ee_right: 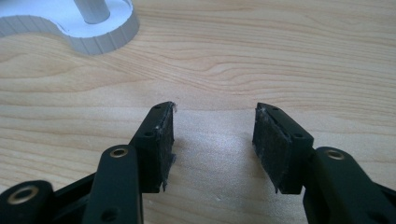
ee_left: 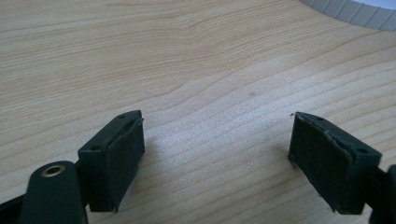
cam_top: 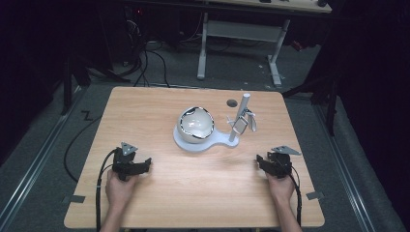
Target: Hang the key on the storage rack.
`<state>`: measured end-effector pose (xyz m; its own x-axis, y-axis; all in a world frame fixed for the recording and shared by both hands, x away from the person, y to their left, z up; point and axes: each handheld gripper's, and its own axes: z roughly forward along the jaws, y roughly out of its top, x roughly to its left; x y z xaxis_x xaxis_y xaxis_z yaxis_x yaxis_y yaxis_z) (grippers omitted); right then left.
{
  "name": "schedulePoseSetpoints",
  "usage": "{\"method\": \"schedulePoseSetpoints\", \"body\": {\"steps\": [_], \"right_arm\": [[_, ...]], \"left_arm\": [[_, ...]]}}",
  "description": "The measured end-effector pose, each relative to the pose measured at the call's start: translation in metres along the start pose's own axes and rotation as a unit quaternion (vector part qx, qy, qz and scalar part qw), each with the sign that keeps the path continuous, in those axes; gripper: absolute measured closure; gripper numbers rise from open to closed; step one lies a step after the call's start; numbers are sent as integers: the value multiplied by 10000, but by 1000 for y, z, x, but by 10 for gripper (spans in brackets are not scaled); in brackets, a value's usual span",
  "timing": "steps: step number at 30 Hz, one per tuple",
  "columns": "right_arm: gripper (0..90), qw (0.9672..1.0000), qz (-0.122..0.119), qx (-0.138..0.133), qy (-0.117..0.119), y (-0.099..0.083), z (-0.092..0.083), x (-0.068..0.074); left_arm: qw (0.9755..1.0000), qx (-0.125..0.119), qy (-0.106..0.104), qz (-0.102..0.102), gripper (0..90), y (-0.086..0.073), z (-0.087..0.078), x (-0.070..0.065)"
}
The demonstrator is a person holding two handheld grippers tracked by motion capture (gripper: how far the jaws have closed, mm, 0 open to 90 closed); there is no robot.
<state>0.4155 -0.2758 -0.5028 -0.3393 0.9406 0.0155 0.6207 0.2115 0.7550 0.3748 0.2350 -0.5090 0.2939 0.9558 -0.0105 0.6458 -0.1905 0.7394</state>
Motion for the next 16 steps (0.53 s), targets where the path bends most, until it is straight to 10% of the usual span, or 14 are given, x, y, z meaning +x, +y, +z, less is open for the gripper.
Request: {"method": "schedulePoseSetpoints", "body": {"steps": [16], "right_arm": [[404, 9997, -166, 111, -114, 2, 3, 4]], "left_arm": [[10000, -2, -3, -5, 187, 0, 0, 0]]}}
